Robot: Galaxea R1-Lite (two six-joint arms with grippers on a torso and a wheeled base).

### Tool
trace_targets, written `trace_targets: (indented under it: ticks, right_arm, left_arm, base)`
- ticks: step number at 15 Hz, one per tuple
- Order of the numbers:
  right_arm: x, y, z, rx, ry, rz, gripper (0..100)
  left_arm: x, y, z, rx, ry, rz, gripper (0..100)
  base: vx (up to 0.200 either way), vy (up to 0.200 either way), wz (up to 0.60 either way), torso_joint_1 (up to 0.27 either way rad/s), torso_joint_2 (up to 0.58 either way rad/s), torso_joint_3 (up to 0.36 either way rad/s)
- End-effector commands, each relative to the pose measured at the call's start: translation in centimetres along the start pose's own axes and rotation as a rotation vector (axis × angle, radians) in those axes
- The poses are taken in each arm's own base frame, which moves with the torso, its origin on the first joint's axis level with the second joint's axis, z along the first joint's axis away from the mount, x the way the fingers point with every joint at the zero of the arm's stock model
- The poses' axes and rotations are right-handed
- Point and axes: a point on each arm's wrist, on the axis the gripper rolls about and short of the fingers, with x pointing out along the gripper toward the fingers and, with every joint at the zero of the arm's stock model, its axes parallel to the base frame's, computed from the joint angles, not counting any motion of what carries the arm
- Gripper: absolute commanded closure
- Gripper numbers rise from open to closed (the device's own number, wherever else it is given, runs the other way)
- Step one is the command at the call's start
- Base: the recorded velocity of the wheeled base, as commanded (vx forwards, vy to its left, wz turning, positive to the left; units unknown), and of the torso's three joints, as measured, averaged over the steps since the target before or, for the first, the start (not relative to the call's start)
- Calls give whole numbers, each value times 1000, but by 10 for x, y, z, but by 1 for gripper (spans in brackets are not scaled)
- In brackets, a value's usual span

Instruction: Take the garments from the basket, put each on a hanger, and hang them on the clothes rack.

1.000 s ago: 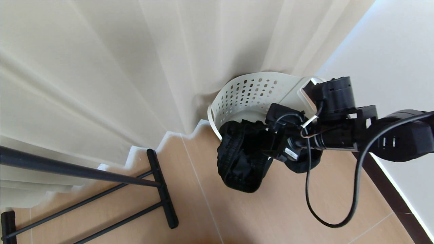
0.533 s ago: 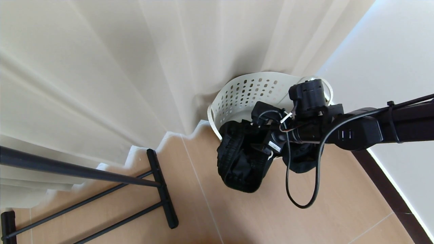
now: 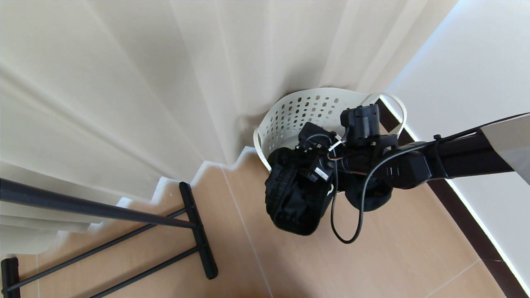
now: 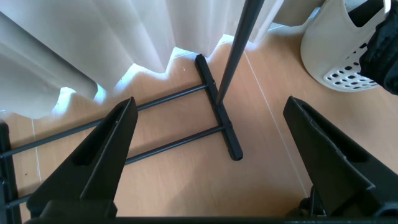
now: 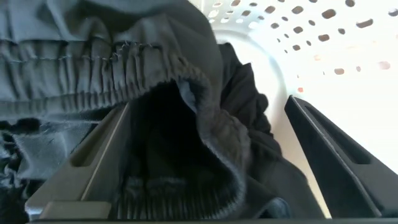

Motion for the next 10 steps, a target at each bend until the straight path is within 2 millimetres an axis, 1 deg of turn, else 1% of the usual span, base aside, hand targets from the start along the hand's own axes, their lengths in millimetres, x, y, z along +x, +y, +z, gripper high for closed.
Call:
trace_targets:
  ticks: [1, 7, 8, 10]
  right_arm:
    - [15, 2, -2, 19, 2, -1, 0]
    - [15, -4, 5, 52, -49, -41, 0]
    - [14, -4, 6, 65, -53, -41, 100]
    - [8, -6, 7, 87, -40, -58, 100]
  left_arm:
    - [0, 0, 0, -1, -1, -1, 0]
    - [0, 0, 0, -1, 1, 1, 0]
    - [0, 0, 0, -1, 1, 1, 0]
    - [0, 0, 0, -1, 1, -1, 0]
  base:
    - [0, 0, 0, 0, 0, 0]
    - [0, 0, 0, 0, 0, 0]
    - [0, 0, 0, 0, 0, 0]
    - [0, 0, 0, 0, 0, 0]
